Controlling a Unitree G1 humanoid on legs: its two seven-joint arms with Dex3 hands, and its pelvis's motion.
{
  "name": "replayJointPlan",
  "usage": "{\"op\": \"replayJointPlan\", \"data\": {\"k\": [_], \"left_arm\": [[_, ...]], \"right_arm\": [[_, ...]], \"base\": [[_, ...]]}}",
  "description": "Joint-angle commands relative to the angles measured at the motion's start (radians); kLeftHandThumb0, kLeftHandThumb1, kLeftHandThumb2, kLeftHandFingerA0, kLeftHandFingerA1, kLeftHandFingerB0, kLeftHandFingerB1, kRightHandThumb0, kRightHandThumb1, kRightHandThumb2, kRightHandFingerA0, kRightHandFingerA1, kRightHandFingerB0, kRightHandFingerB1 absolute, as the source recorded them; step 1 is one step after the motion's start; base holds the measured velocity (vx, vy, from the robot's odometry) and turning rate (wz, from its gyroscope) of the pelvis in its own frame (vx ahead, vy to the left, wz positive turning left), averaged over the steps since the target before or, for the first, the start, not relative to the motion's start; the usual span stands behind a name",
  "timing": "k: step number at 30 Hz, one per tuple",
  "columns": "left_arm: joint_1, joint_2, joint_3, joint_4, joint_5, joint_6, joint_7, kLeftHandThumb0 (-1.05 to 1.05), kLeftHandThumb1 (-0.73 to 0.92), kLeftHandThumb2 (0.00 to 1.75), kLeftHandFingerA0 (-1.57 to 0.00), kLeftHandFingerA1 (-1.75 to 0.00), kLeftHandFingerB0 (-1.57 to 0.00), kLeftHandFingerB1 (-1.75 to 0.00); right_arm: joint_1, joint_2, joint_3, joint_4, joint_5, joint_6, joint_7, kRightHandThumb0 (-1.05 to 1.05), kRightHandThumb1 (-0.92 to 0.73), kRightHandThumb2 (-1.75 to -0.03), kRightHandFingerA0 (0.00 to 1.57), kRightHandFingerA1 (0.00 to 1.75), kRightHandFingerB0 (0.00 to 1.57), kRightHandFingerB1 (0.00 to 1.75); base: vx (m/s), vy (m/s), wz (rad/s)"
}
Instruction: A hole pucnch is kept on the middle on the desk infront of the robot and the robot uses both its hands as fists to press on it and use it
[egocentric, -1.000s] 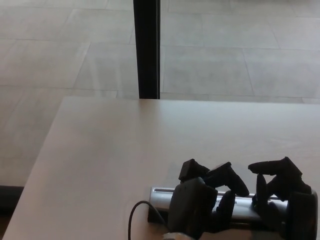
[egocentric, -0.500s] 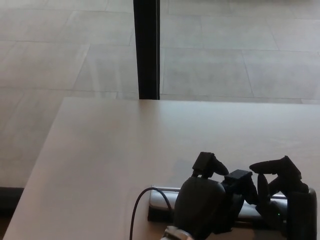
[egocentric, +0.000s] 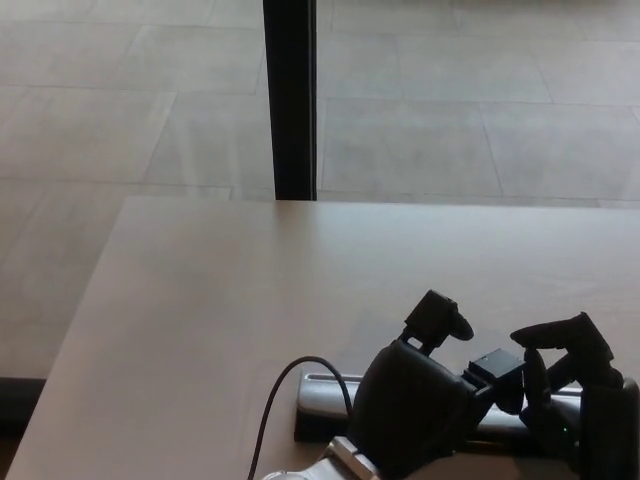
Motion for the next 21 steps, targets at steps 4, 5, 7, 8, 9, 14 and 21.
{"op": "replayJointPlan", "data": {"k": [4, 5, 7, 8, 9, 14, 21], "left_arm": [[0.125, 0.019, 0.099, -0.045, 0.036, -0.228, 0.093, -0.30, 0.54, 1.11, -0.99, -1.75, -0.65, -1.75], [0.137, 0.019, 0.112, -0.055, 0.031, -0.239, 0.081, -0.30, 0.54, 1.11, -0.99, -1.75, -0.65, -1.75], [0.188, 0.033, 0.169, -0.135, -0.017, -0.261, 0.026, -0.30, 0.58, 1.11, -0.95, -1.75, -0.73, -1.48], [0.224, 0.041, 0.211, -0.189, -0.067, -0.282, -0.012, -0.30, 0.58, 1.11, -0.95, -1.75, -0.73, -1.48], [0.232, 0.036, 0.220, -0.192, -0.060, -0.283, -0.019, -0.30, 0.58, 1.11, -0.95, -1.75, -0.73, -1.48], [0.334, 0.075, 0.400, -0.440, -0.216, -0.311, -0.173, -0.27, 0.65, 1.03, -0.94, -1.75, -0.72, -1.45], [0.395, 0.082, 0.583, -0.720, -0.402, -0.179, -0.378, -0.26, 0.72, 1.01, -0.95, -1.75, -0.64, -1.63]], "right_arm": [[0.126, 0.006, -0.025, 0.131, -0.061, 0.000, -0.135, -0.37, -0.85, -0.67, 0.84, 1.75, 0.65, 1.58], [0.127, 0.009, -0.031, 0.127, -0.057, -0.012, -0.135, -0.37, -0.85, -0.67, 0.84, 1.75, 0.65, 1.58], [0.115, 0.004, -0.040, 0.080, -0.071, -0.023, -0.149, -0.40, -0.84, -0.76, 0.91, 1.75, 0.63, 1.75], [0.107, 0.008, -0.054, 0.043, -0.054, -0.049, -0.134, -0.40, -0.84, -0.76, 0.91, 1.75, 0.63, 1.75], [0.110, 0.006, -0.057, 0.042, -0.055, -0.051, -0.133, -0.40, -0.84, -0.76, 0.91, 1.75, 0.63, 1.75], [0.065, -0.031, -0.136, -0.207, 0.016, -0.041, -0.017, -0.31, -0.69, -0.96, 0.98, 1.75, 0.74, 1.48], [0.062, -0.105, -0.218, -0.520, 0.266, 0.064, 0.219, -0.30, -0.66, -1.00, 0.97, 1.75, 0.76, 1.41]], "base": [[0.00, 0.000, 0.00], [0.00, 0.000, 0.00], [0.00, 0.000, 0.00], [0.00, 0.000, 0.00], [0.00, 0.000, 0.00], [0.00, 0.000, 0.00], [0.00, 0.000, 0.00]]}}
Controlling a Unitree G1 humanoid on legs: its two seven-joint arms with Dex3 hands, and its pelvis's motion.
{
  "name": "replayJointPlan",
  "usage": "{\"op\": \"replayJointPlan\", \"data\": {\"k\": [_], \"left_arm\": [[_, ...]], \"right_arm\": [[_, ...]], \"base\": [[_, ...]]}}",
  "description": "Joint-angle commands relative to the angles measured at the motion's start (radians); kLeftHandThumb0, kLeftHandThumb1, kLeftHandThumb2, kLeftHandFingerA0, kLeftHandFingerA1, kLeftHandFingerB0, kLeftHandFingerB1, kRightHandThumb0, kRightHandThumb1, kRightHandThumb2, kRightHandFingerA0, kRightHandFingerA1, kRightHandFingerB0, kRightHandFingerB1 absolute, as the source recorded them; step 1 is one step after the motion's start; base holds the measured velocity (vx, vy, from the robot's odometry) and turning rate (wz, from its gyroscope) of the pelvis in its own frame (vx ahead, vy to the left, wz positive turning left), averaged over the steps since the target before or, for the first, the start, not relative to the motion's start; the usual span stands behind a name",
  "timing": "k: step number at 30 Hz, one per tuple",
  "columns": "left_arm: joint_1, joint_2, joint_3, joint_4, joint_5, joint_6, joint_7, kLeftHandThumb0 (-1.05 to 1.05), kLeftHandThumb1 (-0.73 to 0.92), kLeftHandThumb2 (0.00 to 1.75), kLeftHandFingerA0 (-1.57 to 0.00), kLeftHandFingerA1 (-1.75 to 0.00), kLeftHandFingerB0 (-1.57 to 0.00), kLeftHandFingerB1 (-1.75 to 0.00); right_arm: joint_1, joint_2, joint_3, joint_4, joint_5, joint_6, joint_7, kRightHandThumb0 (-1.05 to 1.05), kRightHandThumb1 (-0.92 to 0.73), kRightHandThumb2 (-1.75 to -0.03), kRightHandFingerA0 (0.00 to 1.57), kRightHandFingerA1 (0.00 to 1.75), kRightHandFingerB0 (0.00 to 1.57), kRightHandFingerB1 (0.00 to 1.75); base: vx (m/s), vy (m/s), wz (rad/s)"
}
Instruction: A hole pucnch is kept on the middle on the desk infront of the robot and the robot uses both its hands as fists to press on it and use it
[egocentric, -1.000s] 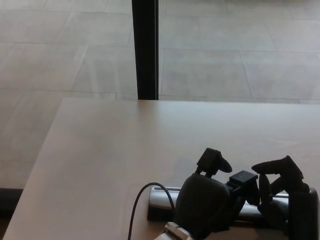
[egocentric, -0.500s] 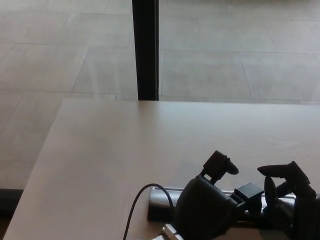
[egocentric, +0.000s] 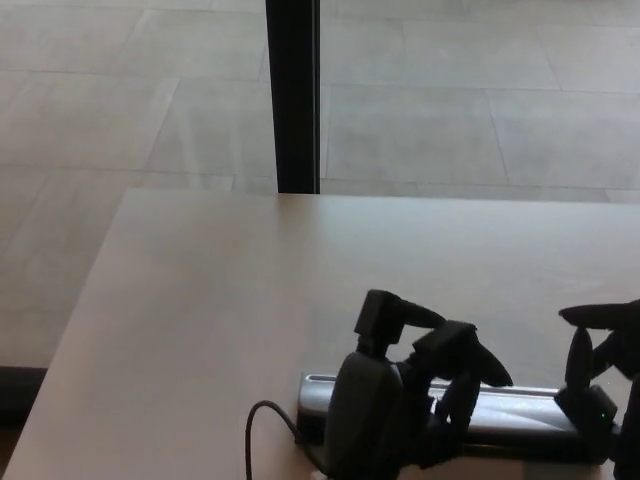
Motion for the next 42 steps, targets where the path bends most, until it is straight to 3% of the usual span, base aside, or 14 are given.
{"op": "replayJointPlan", "data": {"k": [1, 4, 13, 18, 19, 24, 25, 27, 30, 31, 33, 36, 38, 42], "left_arm": [[0.080, 0.037, 0.203, -0.282, -0.310, 0.022, -0.301, -0.26, 0.72, 1.01, -0.95, -1.75, -0.64, -1.63], [0.080, 0.038, 0.252, -0.349, -0.381, 0.062, -0.365, -0.25, 0.67, 1.06, -0.93, -1.75, -0.74, -1.45], [0.061, 0.040, 0.424, -0.487, -0.645, 0.271, -0.541, -0.31, 0.72, 0.98, -0.92, -1.75, -0.63, -1.59], [0.083, 0.204, 0.526, -0.563, -0.789, 0.449, -0.716, -0.26, 0.74, 0.88, -0.82, -1.75, -0.70, -1.41], [0.099, 0.271, 0.562, -0.583, -0.827, 0.498, -0.764, -0.24, 0.74, 0.87, -0.85, -1.75, -0.72, -1.37], [0.155, 0.402, 0.682, -0.599, -0.907, 0.593, -0.832, -0.21, 0.77, 0.76, -0.74, -1.75, -0.70, -1.20], [0.171, 0.431, 0.714, -0.583, -0.925, 0.582, -0.854, -0.21, 0.79, 0.75, -0.74, -1.73, -0.71, -1.17], [0.233, 0.516, 0.850, -0.553, -0.938, 0.612, -0.849, -0.26, 0.80, 0.65, -0.73, -1.63, -0.71, -1.12], [0.259, 0.550, 0.910, -0.524, -0.943, 0.607, -0.853, -0.24, 0.78, 0.64, -0.76, -1.63, -0.70, -1.13], [0.273, 0.561, 0.942, -0.499, -0.959, 0.593, -0.863, -0.23, 0.79, 0.65, -0.76, -1.65, -0.70, -1.07], [0.342, 0.580, 1.096, -0.421, -0.988, 0.616, -0.815, -0.29, 0.72, 0.65, -0.82, -1.56, -0.76, -0.87], [0.363, 0.579, 1.151, -0.373, -0.982, 0.629, -0.791, -0.30, 0.71, 0.64, -0.86, -1.52, -0.77, -0.84], [0.405, 0.590, 1.206, -0.271, -0.948, 0.612, -0.777, -0.36, 0.71, 0.63, -0.90, -1.39, -0.78, -0.67], [0.454, 0.559, 1.283, -0.121, -0.941, 0.566, -0.744, -0.41, 0.65, 0.59, -0.84, -1.13, -0.74, -0.57]], "right_arm": [[0.009, -0.103, -0.101, -0.283, 0.267, 0.123, 0.264, -0.30, -0.66, -1.00, 0.97, 1.75, 0.76, 1.41], [0.009, -0.134, -0.130, -0.371, 0.369, 0.176, 0.326, -0.28, -0.64, -1.04, 1.04, 1.75, 0.79, 1.40], [0.015, -0.258, -0.282, -0.528, 0.531, 0.317, 0.412, -0.30, -0.59, -1.06, 1.03, 1.75, 0.81, 1.43], [0.075, -0.390, -0.454, -0.510, 0.675, 0.406, 0.501, -0.42, -0.57, -0.96, 1.05, 1.74, 0.81, 1.43], [0.099, -0.432, -0.517, -0.485, 0.739, 0.447, 0.541, -0.49, -0.49, -1.09, 1.31, 1.39, 0.97, 1.16], [0.178, -0.518, -0.698, -0.461, 0.845, 0.668, 0.587, -0.57, -0.54, -0.88, 1.20, 1.58, 1.00, 1.22], [0.195, -0.540, -0.742, -0.427, 0.868, 0.711, 0.610, -0.55, -0.46, -1.07, 1.41, 1.40, 1.08, 1.14], [0.246, -0.597, -0.889, -0.267, 0.929, 0.826, 0.677, -0.47, -0.47, -0.99, 1.22, 1.63, 0.95, 1.10], [0.263, -0.606, -0.950, -0.195, 0.954, 0.847, 0.704, -0.45, -0.47, -1.03, 1.17, 1.66, 0.94, 1.09], [0.270, -0.605, -0.976, -0.164, 0.960, 0.849, 0.700, -0.51, -0.44, -1.10, 1.38, 1.40, 0.93, 1.00], [0.319, -0.601, -1.041, -0.037, 0.939, 0.852, 0.695, -0.47, -0.48, -1.10, 1.37, 1.36, 0.95, 0.98], [0.333, -0.608, -1.057, 0.024, 0.923, 0.871, 0.707, -0.49, -0.55, -0.94, 1.21, 1.54, 0.90, 0.95], [0.354, -0.587, -1.071, 0.061, 0.911, 0.904, 0.669, -0.53, -0.65, -0.78, 1.02, 1.26, 0.71, 0.69], [0.352, -0.519, -1.093, 0.097, 0.935, 0.898, 0.640, -0.55, -0.69, -0.72, 0.96, 0.98, 0.51, 0.70]], "base": [[0.00, 0.000, 0.00], [0.00, 0.000, 0.00], [0.00, 0.000, 0.00], [0.00, 0.000, 0.00], [0.00, 0.000, 0.00], [0.00, 0.000, 0.00], [0.00, 0.000, 0.00], [0.00, 0.000, 0.00], [0.00, 0.000, 0.00], [0.00, 0.000, 0.00], [0.00, 0.000, 0.00], [0.00, 0.000, 0.00], [0.00, 0.000, 0.00], [0.00, 0.000, 0.00]]}}
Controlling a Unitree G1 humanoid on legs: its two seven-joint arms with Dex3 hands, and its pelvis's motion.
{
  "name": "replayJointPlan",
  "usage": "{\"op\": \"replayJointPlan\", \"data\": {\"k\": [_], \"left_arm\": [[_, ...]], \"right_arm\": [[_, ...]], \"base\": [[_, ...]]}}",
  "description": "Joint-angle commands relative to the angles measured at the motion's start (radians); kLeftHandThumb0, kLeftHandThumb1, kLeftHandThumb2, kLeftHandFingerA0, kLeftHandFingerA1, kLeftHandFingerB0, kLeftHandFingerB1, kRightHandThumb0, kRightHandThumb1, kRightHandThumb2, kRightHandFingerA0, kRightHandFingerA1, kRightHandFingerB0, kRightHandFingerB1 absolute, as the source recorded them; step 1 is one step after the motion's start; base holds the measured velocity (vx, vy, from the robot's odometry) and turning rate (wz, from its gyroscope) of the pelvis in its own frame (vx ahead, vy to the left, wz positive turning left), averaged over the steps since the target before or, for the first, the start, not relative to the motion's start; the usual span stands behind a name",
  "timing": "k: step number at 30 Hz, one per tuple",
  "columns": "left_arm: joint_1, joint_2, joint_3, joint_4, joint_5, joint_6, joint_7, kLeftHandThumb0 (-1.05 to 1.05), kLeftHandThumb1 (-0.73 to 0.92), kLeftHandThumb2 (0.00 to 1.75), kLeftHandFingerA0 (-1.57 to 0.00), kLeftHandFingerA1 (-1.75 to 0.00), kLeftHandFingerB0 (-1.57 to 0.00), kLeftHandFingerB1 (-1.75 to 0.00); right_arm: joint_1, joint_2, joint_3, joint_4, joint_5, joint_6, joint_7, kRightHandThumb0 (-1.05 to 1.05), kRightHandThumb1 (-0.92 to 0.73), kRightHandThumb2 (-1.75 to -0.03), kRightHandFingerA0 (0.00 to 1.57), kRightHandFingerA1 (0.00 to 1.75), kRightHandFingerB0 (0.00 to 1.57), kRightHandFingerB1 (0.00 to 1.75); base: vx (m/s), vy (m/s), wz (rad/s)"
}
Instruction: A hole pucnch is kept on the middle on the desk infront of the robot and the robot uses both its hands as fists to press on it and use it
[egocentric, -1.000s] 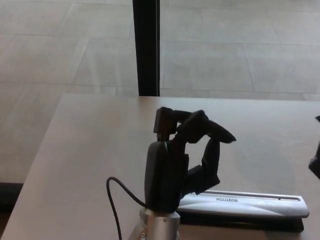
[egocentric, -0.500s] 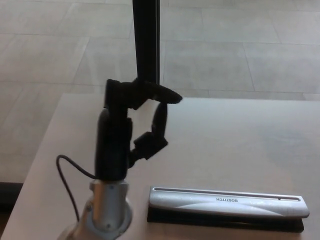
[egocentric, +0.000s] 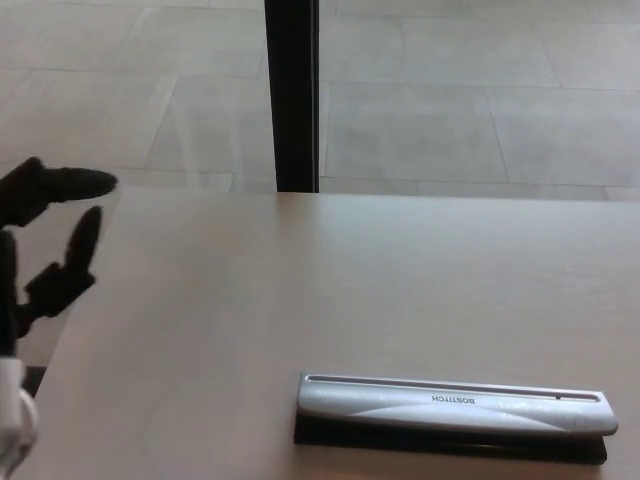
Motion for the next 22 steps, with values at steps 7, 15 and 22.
{"op": "replayJointPlan", "data": {"k": [7, 15, 22], "left_arm": [[0.276, 0.029, 0.476, 0.535, -0.313, 0.226, -0.159, -0.42, 0.69, 0.59, -0.84, -0.93, -0.66, -0.57], [0.294, -0.088, 0.524, 0.765, -0.349, 0.203, -0.195, -0.43, 0.69, 0.60, -0.96, -0.78, -0.67, -0.64], [0.325, -0.083, 0.376, 0.945, -0.177, 0.080, -0.269, -0.42, 0.64, 0.59, -0.96, -0.74, -0.76, -0.66]], "right_arm": [[0.024, 0.169, -0.389, 0.304, 0.536, 0.470, 0.111, -0.52, -0.58, -1.05, 0.85, 0.96, 0.40, 0.69], [0.016, 0.347, -0.415, 0.303, 0.555, 0.440, 0.047, -0.49, -0.74, -0.79, 0.51, 0.97, 0.28, 0.69], [0.061, 0.428, -0.364, 0.326, 0.493, 0.478, 0.090, -0.43, -0.64, -0.78, 0.62, 0.95, 0.36, 0.68]], "base": [[0.00, 0.000, 0.00], [0.00, 0.000, 0.00], [0.00, 0.000, 0.00]]}}
